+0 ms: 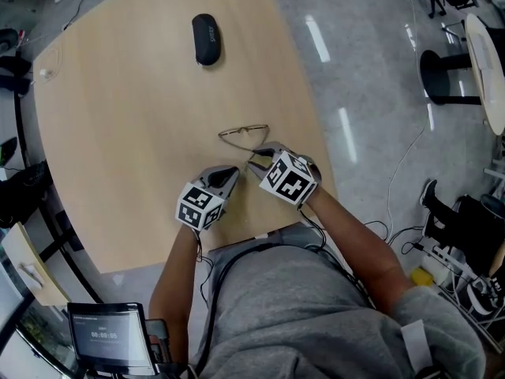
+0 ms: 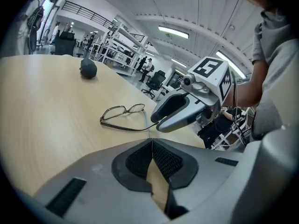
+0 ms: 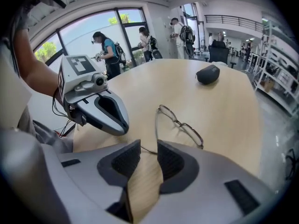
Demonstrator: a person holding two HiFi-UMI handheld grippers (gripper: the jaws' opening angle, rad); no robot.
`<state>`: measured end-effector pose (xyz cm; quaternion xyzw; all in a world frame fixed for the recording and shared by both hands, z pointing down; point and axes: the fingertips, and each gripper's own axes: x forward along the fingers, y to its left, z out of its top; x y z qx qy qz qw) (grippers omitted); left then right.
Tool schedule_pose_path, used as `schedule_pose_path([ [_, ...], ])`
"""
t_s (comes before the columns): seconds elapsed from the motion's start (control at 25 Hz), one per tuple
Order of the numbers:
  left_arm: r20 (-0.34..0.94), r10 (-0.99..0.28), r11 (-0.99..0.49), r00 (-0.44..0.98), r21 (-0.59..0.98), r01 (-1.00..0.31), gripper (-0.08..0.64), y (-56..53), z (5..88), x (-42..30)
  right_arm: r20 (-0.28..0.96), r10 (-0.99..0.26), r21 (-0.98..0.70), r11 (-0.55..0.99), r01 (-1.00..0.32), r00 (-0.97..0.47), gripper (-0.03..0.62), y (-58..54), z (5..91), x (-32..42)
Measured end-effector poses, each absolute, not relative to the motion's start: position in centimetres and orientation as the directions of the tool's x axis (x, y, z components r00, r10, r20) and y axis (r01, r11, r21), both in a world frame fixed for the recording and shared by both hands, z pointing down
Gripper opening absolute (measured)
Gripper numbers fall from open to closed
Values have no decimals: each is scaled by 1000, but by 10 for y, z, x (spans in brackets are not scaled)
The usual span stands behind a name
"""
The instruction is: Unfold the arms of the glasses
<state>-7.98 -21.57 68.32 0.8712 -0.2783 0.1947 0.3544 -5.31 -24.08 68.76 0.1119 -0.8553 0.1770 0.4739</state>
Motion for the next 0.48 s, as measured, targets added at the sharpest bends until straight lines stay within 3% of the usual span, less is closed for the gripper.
schedule_pose_path([
  [0.2, 562, -356, -554, 746, 516, -653, 6, -219, 698, -103, 878, 16, -232, 888, -397, -478, 107, -248, 707, -29],
  [0.48, 543, -320, -564, 776, 549, -616, 6, -226, 702, -88, 865, 114, -293, 905, -307, -488, 107, -218, 713, -59],
])
